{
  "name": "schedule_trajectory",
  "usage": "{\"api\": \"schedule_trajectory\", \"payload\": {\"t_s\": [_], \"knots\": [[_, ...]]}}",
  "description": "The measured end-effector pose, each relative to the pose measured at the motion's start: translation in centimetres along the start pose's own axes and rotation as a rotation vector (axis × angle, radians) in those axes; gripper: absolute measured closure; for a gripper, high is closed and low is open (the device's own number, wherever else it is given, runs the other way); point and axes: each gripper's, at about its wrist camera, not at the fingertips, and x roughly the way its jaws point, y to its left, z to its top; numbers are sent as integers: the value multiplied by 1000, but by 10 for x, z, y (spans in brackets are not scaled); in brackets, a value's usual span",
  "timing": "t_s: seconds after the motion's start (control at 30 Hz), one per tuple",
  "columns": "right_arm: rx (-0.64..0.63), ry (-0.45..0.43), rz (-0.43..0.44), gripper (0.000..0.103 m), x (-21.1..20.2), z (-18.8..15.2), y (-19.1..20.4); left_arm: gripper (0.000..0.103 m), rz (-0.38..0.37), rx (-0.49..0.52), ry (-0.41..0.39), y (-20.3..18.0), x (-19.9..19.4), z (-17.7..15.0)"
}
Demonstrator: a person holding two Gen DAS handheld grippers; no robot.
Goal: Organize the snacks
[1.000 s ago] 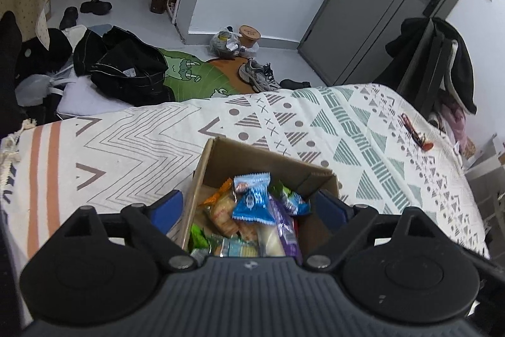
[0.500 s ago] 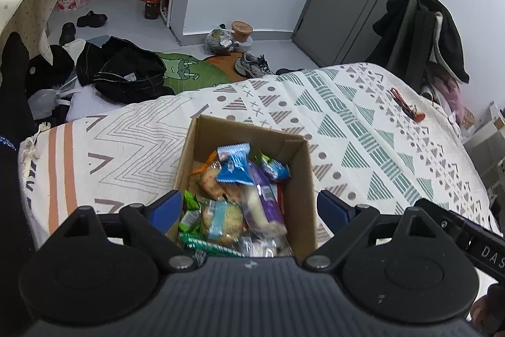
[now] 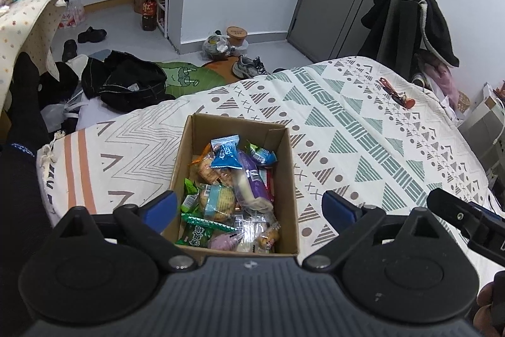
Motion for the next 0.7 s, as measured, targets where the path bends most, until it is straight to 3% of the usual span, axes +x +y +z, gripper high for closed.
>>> {"api": "schedule_trajectory", "payload": {"t_s": [0.7], "knots": [[-13, -17, 17, 0, -56, -24, -9, 5, 3, 69, -27, -13, -60, -40]]}}
